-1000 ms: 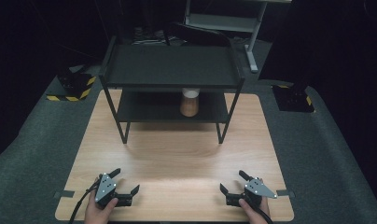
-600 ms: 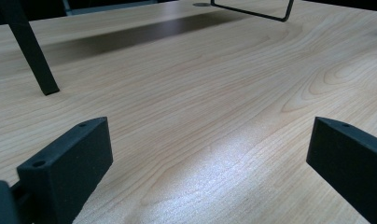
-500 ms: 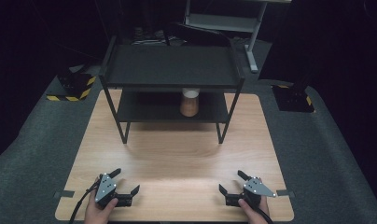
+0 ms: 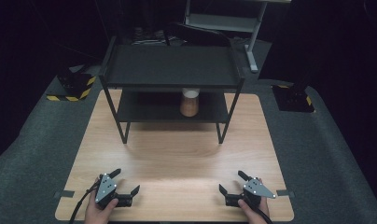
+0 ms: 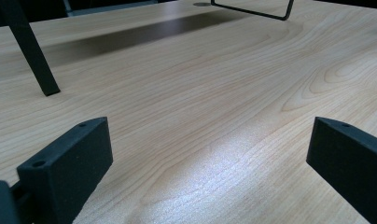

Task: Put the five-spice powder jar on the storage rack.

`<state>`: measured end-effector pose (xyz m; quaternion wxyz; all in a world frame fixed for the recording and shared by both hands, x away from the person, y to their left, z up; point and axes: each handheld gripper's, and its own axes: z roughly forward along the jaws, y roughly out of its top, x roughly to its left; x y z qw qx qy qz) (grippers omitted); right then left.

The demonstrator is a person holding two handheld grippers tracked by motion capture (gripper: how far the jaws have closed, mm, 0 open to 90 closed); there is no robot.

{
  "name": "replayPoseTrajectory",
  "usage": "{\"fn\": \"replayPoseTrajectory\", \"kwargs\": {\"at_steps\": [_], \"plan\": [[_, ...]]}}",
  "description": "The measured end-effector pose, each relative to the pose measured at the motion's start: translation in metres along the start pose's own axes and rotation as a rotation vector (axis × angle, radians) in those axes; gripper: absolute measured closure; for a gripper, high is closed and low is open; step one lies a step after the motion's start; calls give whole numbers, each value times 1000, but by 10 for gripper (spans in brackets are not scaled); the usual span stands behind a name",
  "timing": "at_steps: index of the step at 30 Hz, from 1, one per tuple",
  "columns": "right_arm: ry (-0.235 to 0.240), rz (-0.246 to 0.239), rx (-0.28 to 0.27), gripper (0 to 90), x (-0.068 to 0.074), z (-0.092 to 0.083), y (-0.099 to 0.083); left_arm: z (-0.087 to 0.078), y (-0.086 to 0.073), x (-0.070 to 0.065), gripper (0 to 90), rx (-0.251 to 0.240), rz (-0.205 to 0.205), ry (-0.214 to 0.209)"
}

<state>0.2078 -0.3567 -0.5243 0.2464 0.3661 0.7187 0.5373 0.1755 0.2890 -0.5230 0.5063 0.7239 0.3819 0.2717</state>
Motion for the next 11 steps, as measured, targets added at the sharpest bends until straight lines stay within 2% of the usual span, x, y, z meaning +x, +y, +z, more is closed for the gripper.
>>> {"fn": "replayPoseTrajectory", "kwargs": {"at_steps": [11], "plan": [[0,7,-3,2,0,0,0,0,1,-1,5,3,-3,5]]}}
